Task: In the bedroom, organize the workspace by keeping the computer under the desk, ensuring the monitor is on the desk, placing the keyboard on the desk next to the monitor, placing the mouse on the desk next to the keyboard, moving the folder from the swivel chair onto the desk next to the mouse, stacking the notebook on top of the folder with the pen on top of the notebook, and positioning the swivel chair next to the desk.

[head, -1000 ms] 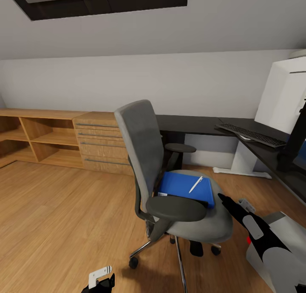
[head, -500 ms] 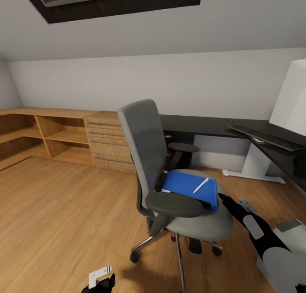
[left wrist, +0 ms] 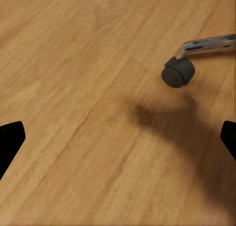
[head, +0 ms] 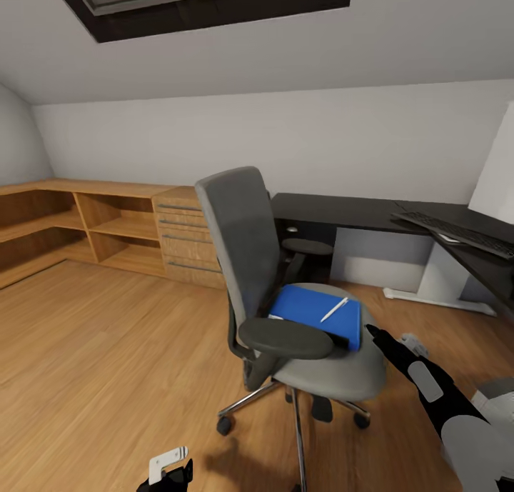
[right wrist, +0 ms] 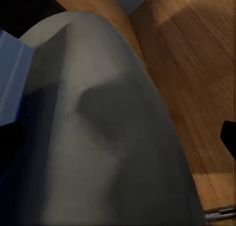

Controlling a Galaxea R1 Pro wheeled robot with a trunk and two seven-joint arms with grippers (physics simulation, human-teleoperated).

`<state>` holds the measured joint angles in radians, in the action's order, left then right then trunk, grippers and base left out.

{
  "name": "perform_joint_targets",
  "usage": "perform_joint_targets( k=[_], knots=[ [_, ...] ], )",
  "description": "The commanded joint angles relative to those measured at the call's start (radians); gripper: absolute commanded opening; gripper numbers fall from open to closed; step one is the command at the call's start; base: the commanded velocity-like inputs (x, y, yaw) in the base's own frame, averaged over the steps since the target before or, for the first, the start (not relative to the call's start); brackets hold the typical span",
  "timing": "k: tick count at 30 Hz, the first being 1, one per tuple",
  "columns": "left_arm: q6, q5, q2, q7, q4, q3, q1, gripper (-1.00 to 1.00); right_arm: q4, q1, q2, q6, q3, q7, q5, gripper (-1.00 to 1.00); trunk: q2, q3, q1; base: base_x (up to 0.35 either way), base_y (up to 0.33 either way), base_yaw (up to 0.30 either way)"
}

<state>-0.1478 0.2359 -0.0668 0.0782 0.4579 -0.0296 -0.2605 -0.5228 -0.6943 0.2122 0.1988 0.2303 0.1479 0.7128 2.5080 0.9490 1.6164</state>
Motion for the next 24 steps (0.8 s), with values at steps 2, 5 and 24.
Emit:
perform_joint_targets(
  k=[2, 5, 24],
  knots=[
    [-0.003, 0.003, -0.001, 0.000, 0.000, -0.003, 0.000, 1.00, 0.000, -0.001, 0.000, 0.007, 0.005, 0.004, 0.005, 1.00, 0.000, 0.000, 0.000, 0.000, 0.000, -0.157],
    [-0.003, 0.003, -0.001, 0.000, 0.000, -0.003, 0.000, 1.00, 0.000, -0.001, 0.000, 0.007, 0.005, 0.004, 0.005, 1.00, 0.000, -0.003, 0.000, 0.000, 0.000, -0.174],
    [-0.003, 0.003, -0.001, 0.000, 0.000, -0.003, 0.000, 1.00, 0.003, -0.001, -0.003, 0.009, 0.004, 0.004, 0.008, 1.00, 0.000, -0.005, 0.000, 0.000, 0.000, -0.024]
  ],
)
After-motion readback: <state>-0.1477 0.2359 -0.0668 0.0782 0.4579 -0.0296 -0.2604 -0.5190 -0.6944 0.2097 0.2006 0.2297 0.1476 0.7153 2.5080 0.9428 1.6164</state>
